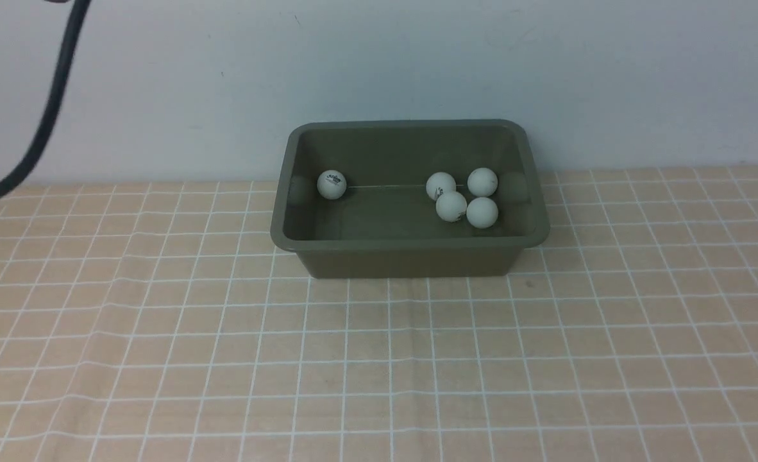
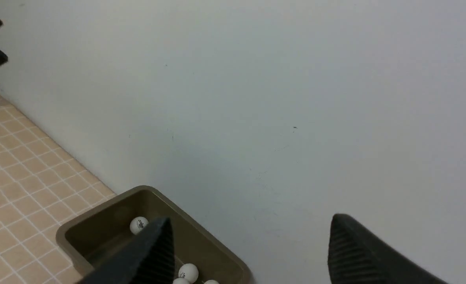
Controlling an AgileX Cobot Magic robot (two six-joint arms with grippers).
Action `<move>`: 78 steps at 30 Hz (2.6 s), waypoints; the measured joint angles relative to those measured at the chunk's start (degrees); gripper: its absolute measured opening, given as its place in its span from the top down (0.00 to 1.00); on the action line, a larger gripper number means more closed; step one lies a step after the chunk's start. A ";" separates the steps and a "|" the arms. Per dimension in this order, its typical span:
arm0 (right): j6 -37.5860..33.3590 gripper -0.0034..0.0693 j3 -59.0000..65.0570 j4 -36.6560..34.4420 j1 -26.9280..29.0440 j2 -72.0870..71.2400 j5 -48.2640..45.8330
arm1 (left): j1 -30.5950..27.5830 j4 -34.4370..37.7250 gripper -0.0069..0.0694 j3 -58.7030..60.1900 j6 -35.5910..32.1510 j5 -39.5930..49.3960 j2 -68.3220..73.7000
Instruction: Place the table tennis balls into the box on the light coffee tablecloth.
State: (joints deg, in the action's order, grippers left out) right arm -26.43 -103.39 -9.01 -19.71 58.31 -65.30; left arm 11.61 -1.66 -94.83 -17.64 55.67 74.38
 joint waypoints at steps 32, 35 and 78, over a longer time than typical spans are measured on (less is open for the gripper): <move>-1.53 0.37 82.31 -3.12 0.00 -33.63 43.93 | 0.00 1.66 0.37 0.00 2.99 5.72 -6.90; -1.48 0.39 83.63 -3.12 0.00 -33.63 46.02 | 0.00 1.66 0.37 0.00 2.99 5.72 -6.90; -1.32 0.40 90.51 -13.75 19.17 -54.72 42.05 | 0.00 5.11 0.37 0.00 2.74 6.84 -6.90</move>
State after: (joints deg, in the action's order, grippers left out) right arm -27.75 -12.87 -22.76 -0.55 3.58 -23.25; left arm 11.61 3.44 -94.83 -14.90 62.52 67.48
